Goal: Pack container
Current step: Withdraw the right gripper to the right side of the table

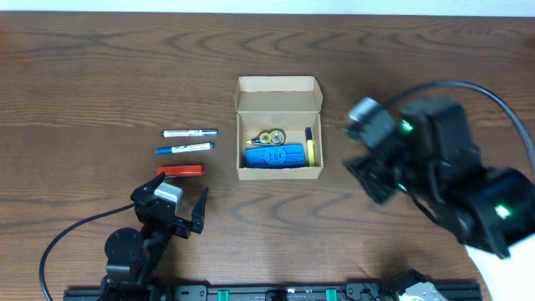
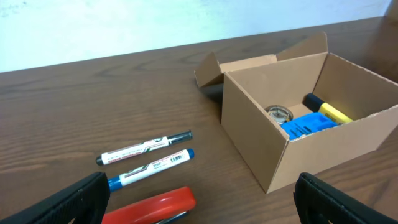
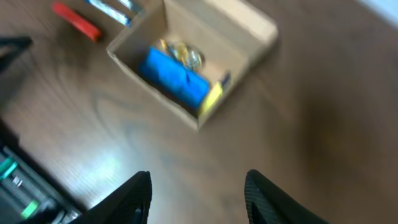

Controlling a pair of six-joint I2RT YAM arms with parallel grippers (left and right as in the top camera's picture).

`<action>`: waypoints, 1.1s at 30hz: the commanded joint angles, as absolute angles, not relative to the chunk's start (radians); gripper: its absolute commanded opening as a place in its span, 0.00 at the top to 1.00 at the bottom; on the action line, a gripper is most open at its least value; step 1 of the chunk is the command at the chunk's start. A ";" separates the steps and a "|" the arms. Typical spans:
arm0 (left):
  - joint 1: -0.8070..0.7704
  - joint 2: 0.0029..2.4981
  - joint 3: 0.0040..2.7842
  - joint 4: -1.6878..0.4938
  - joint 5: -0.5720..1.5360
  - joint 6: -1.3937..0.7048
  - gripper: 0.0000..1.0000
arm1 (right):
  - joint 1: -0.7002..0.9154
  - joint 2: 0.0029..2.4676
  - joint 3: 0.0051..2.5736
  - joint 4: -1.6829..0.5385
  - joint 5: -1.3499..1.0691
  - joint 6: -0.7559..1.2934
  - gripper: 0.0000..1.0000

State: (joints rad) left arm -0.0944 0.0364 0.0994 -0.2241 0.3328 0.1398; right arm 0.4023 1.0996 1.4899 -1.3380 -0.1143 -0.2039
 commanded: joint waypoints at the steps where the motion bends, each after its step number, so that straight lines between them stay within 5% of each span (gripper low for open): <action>1: -0.090 0.029 0.073 -0.228 0.330 0.161 0.05 | 0.374 1.047 1.492 -1.401 -0.098 -0.142 0.49; 3: -0.090 0.029 0.073 -0.227 0.330 0.161 0.05 | 0.374 1.018 1.492 -1.439 -0.097 -0.136 0.37; 5: -0.090 0.029 0.073 -0.228 0.331 0.160 0.05 | 0.374 0.994 1.492 -1.460 -0.098 -0.097 0.01; 12: -0.090 0.033 0.073 -0.203 0.337 0.056 0.05 | 0.374 0.967 1.492 -1.491 -0.097 -0.057 0.01; 15: -0.090 0.033 0.075 -0.219 0.381 -0.139 0.05 | 0.374 0.969 1.492 -1.491 -0.097 -0.057 0.02; 23: -0.090 0.087 0.284 -0.450 0.381 -0.265 0.04 | 0.374 0.969 1.492 -1.493 -0.097 -0.057 0.01; 33: -0.090 0.592 0.813 -0.886 0.148 -0.240 0.04 | 0.374 0.969 1.492 -1.493 -0.097 -0.057 0.01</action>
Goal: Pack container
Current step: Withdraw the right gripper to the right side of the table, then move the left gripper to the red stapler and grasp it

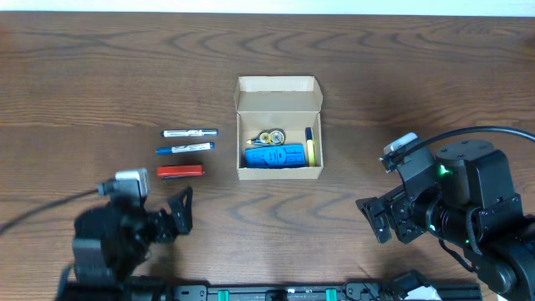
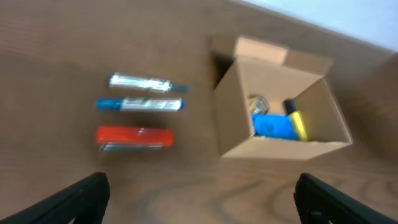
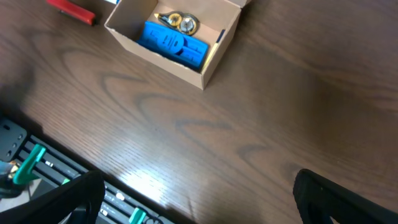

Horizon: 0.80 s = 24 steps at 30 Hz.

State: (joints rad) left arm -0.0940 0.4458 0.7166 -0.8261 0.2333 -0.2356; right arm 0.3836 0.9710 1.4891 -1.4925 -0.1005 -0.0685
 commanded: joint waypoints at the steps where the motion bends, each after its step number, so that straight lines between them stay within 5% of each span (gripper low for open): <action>1: -0.090 0.650 0.852 -0.917 0.146 -0.240 0.04 | 0.374 0.969 1.492 -1.493 -0.097 -0.057 0.01; 13: -0.090 1.134 0.979 -0.894 0.503 -0.358 0.05 | 0.374 0.969 1.492 -1.493 -0.097 -0.057 0.01; 24: -0.112 1.287 0.979 -0.933 0.053 -0.916 0.05 | 0.374 0.969 1.492 -1.493 -0.097 -0.057 0.01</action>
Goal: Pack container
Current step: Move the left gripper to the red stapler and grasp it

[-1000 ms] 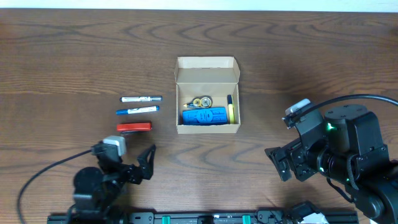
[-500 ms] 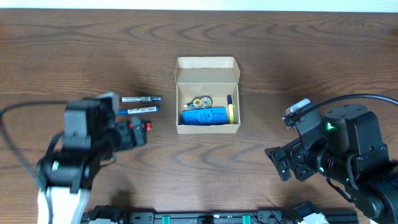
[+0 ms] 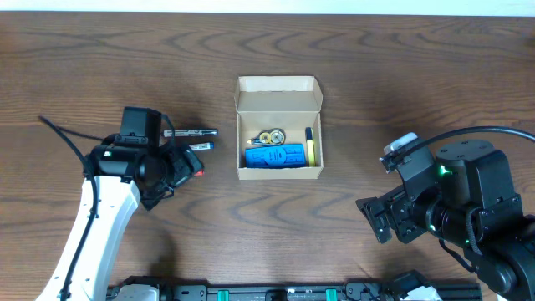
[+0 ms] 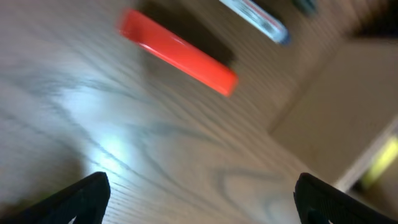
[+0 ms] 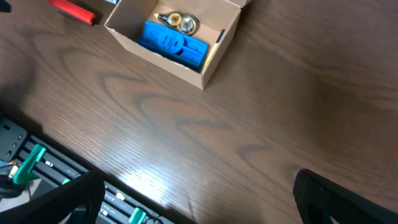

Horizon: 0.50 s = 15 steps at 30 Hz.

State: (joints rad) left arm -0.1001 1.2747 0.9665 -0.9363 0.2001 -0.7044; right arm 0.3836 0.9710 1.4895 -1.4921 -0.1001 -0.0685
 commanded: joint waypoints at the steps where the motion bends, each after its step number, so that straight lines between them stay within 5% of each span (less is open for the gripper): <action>1: -0.117 1.290 0.979 -0.923 0.051 -0.946 0.04 | 0.374 0.969 1.492 -1.493 -0.097 -0.057 0.01; 15: -0.178 1.427 0.976 -0.832 -0.054 -1.216 0.04 | 0.374 0.969 1.492 -1.493 -0.097 -0.057 0.01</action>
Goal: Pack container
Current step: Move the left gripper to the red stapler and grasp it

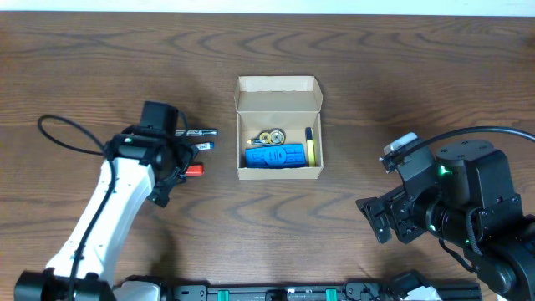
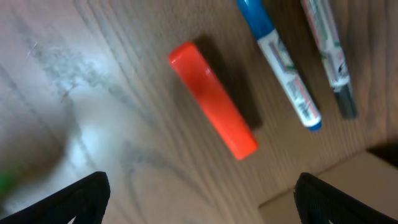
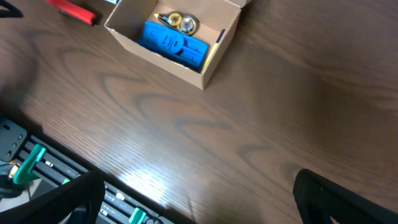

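An open cardboard box (image 1: 279,90) holds a blue block (image 1: 277,156), a round gold item (image 1: 270,137) and a yellow highlighter (image 1: 310,150). Left of it on the table lie a red bar (image 2: 213,100), a blue marker (image 2: 283,62) and a black marker (image 2: 328,56). My left gripper (image 2: 199,199) hangs open just above the red bar, touching nothing. In the overhead view the arm hides most of the bar (image 1: 194,170). My right gripper (image 1: 374,219) is open and empty at the front right, well away from the box (image 3: 211,59).
A black rail with green clamps (image 3: 25,168) runs along the table's front edge. The left arm's cable (image 1: 58,134) loops over the table at the left. The box flaps stand up at the back.
My left gripper has moved a little right and toward the far side. It now looks straight down on the red bar and both markers. The right arm has not moved.
My left gripper sat low at the table's front while the right arm was raised beside the box. Then the right arm rested at the front right and the left was lifted. The left then reached out beside the red bar and is now over it.
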Controlling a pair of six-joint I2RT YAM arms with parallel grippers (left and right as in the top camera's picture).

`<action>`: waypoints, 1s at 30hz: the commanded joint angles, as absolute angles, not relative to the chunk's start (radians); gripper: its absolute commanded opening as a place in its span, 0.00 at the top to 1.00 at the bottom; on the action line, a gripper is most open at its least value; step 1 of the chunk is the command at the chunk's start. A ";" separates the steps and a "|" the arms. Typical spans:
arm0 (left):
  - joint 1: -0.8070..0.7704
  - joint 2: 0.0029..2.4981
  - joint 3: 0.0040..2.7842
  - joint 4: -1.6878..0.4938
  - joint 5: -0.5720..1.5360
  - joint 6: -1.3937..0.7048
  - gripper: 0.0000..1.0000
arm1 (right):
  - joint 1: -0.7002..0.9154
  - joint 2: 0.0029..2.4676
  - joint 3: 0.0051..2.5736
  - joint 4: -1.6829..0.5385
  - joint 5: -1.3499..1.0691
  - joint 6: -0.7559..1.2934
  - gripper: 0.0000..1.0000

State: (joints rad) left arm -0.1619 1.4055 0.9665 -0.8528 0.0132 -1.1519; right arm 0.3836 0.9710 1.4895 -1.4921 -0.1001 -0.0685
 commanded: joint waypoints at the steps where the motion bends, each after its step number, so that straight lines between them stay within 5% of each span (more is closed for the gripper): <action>1: -0.184 1.433 0.976 -0.818 -0.056 -1.216 0.04 | 0.374 0.969 1.492 -1.493 -0.097 -0.057 0.01; 19: -0.223 1.553 0.873 -0.649 -0.037 -1.261 0.00 | 0.374 0.969 1.492 -1.493 -0.097 -0.057 0.01; 22: -0.223 1.565 0.849 -0.615 -0.034 -1.261 0.09 | 0.374 0.969 1.492 -1.493 -0.097 -0.057 0.01; 30: -0.223 1.635 0.839 -0.584 -0.023 -1.261 0.11 | 0.374 0.969 1.492 -1.493 -0.097 -0.057 0.01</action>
